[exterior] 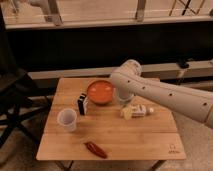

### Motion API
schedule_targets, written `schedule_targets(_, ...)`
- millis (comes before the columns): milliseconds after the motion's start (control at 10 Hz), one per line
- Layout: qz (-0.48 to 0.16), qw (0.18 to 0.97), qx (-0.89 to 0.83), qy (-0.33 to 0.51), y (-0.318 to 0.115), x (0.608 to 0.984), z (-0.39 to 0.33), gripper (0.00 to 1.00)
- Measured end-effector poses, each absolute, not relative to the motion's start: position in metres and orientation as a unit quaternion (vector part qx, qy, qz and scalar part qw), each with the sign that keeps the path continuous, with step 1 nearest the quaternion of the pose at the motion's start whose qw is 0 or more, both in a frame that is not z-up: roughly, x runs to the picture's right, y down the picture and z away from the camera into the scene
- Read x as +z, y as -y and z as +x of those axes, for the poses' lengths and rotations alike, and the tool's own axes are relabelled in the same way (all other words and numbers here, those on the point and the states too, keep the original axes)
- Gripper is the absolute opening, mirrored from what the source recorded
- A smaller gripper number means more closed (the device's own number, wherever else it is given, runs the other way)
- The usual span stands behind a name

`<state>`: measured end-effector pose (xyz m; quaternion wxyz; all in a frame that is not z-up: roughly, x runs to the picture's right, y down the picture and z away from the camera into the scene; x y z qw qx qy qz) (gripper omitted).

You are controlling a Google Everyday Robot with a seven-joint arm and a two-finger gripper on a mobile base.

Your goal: Knock the eraser over

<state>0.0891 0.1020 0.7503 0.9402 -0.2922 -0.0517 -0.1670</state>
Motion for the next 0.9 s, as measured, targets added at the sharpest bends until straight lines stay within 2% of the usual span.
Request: schedule_targets(900, -0.298, 0.930, -0.197, 0.086, -0.115, 0.773, 0.065, 0.80)
